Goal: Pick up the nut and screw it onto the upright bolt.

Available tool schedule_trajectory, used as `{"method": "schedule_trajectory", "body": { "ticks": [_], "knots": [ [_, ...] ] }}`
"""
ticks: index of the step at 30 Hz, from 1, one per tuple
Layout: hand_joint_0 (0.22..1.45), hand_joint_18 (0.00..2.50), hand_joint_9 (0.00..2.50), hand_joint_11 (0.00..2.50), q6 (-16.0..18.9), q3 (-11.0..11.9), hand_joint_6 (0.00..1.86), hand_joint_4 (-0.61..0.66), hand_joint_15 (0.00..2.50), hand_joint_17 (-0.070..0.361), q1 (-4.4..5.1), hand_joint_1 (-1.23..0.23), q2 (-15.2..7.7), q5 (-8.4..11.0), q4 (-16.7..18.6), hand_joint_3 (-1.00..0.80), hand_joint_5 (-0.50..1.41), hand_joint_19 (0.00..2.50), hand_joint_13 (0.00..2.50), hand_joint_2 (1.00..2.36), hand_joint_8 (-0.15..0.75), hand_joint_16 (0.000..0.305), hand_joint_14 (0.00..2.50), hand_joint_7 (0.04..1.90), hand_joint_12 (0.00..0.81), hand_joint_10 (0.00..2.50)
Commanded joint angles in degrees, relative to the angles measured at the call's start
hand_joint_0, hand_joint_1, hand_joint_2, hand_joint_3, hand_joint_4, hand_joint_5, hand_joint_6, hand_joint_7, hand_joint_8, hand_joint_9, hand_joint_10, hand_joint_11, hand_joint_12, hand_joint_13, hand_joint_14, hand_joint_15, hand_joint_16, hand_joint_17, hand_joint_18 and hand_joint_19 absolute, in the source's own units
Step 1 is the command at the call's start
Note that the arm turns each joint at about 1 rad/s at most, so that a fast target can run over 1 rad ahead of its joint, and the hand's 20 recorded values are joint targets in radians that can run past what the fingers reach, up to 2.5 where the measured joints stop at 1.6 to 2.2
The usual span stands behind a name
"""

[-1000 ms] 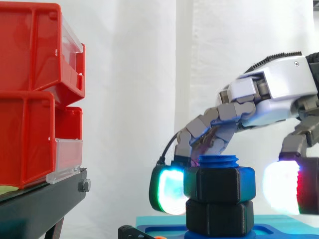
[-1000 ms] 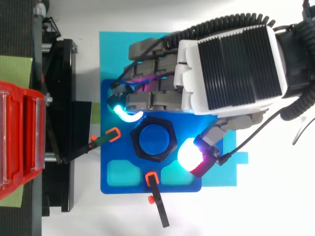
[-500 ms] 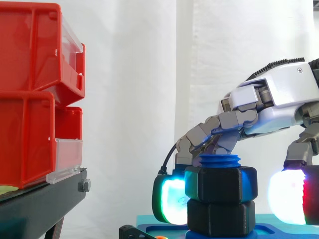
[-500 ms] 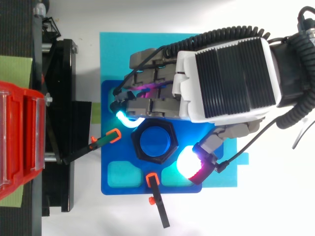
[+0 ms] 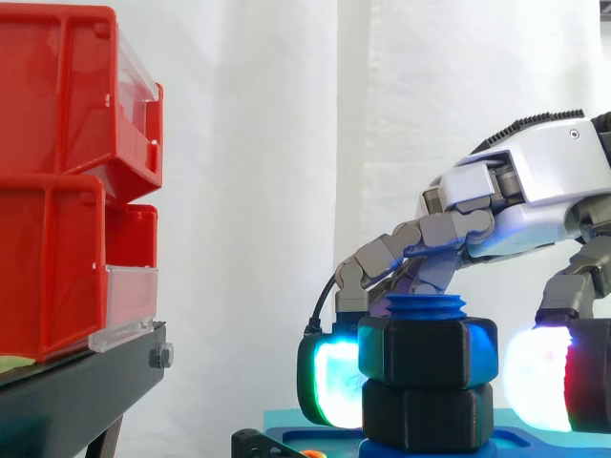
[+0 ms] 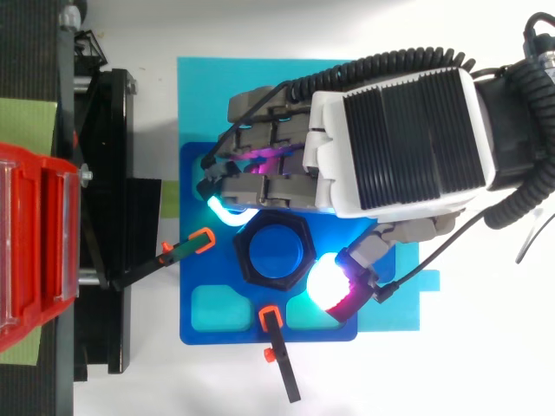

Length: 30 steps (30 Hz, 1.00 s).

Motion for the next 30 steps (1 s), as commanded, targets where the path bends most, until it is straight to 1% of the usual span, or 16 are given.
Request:
{"method": "schedule_trajectory", "body": {
  "ticks": [1, 4, 6, 8, 9, 11, 12, 14, 18, 20, 30],
  "knots": [
    [0.53, 0.39, 0.85, 0.05, 0.0, 0.05, 0.5, 0.21, 0.0, 0.106, -0.08, -0.59, 0.0, 0.0, 0.29, -0.5, -0.11, 0.09, 0.51, 1.0, 0.302, 0.047, 0.0, 1.37, 0.359, 0.0],
    [0.54, 0.39, 0.85, 0.05, 0.0, -0.04, 0.5, 0.22, 0.0, 0.105, 0.0, -0.58, 0.0, 0.0, 0.55, -0.5, -0.1, 0.1, 0.51, 1.0, 0.302, 0.047, 0.0, 1.38, 0.356, 0.0],
    [0.53, 0.4, 0.86, 0.04, 0.0, 0.05, 0.5, 0.22, 0.0, 0.106, 0.0, -0.57, 0.0, 0.0, 0.64, -0.5, -0.11, 0.09, 0.52, 1.0, 0.305, 0.047, 0.0, 1.34, 0.359, 0.0],
    [0.49, 0.42, 0.86, 0.03, 0.0, -0.04, 0.5, 0.26, 0.0, 0.114, 0.0, -0.53, 0.0, 0.0, 0.73, -0.5, -0.12, 0.08, 0.52, 1.0, 0.31, 0.051, 0.0, 1.13, 0.375, 0.0],
    [0.48, 0.42, 0.85, 0.02, 0.0, -0.04, 0.5, 0.26, 0.0, 0.115, 0.0, -0.53, 0.0, 0.0, 0.81, -0.5, -0.13, 0.08, 0.52, 1.0, 0.31, 0.051, 0.0, 1.11, 0.376, 0.0],
    [0.46, 0.42, 0.84, 0.0, 0.09, -0.04, 0.5, 0.27, 0.0, 0.121, 0.0, -0.5, -0.08, 0.08, 0.99, -0.5, -0.14, 0.07, 0.52, 1.0, 0.309, 0.054, 0.0, 0.96, 0.384, 0.0],
    [0.46, 0.42, 0.84, 0.0, 0.18, -0.04, 0.5, 0.27, 0.0, 0.121, 0.0, -0.5, -0.08, 0.08, 1.08, -0.5, -0.14, 0.08, 0.51, 1.0, 0.311, 0.054, 0.0, 0.95, 0.386, 0.0],
    [0.44, 0.43, 0.82, 0.0, 0.44, -0.04, 0.5, 0.25, 0.0, 0.125, 0.0, -0.49, -0.08, 0.0, 1.25, -0.5, -0.15, 0.06, 0.51, 1.0, 0.31, 0.055, 0.0, 0.85, 0.391, 0.0],
    [0.44, 0.42, 0.8, 0.0, 0.97, -0.04, 0.5, 0.24, 0.0, 0.126, -0.08, -0.49, -0.08, 0.0, 1.78, -0.5, -0.16, 0.06, 0.5, 1.0, 0.306, 0.056, 0.0, 0.8, 0.393, 0.0],
    [0.44, 0.42, 0.8, 0.0, 1.05, -0.04, 0.5, 0.24, 0.0, 0.126, -0.26, -0.49, -0.08, 0.0, 2.04, -0.5, -0.16, 0.06, 0.5, 1.0, 0.306, 0.056, 0.0, 0.81, 0.394, 0.0],
    [0.45, 0.41, 0.8, 0.0, 1.05, -0.04, 0.5, 0.25, 0.0, 0.125, -0.52, -0.47, 0.0, 0.0, 2.13, -0.5, -0.16, 0.07, 0.49, 1.0, 0.31, 0.056, 0.0, 0.83, 0.392, 0.0]
  ]
}}
